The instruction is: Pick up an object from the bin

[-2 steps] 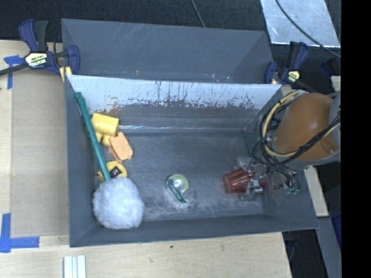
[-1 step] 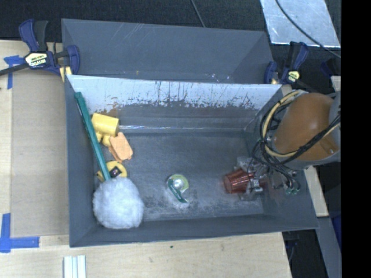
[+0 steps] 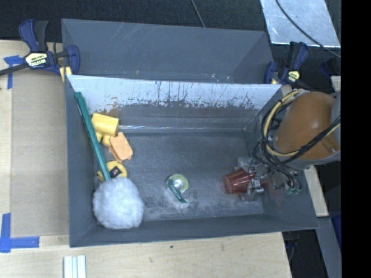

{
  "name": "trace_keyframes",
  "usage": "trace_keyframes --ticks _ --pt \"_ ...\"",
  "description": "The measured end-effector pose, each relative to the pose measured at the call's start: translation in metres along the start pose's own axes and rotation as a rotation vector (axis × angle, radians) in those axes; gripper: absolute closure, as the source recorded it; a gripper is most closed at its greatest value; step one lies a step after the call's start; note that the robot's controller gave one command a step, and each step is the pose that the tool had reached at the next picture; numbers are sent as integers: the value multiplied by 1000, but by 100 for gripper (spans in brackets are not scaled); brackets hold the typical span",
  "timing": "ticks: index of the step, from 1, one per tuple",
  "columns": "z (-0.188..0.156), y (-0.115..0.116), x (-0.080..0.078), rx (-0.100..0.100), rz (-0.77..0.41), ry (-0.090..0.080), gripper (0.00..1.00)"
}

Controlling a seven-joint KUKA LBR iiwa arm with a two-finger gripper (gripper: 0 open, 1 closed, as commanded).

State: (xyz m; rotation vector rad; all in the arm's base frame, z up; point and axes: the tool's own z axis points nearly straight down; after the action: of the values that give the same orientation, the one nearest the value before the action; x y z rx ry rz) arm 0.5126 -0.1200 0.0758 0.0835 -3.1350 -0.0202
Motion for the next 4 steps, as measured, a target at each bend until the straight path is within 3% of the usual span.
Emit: trace_keyframes --ticks 3,4 --pt "-45 0 -1 2 -1 -5 100" --pt "-66 1 0 0 0 1 100"
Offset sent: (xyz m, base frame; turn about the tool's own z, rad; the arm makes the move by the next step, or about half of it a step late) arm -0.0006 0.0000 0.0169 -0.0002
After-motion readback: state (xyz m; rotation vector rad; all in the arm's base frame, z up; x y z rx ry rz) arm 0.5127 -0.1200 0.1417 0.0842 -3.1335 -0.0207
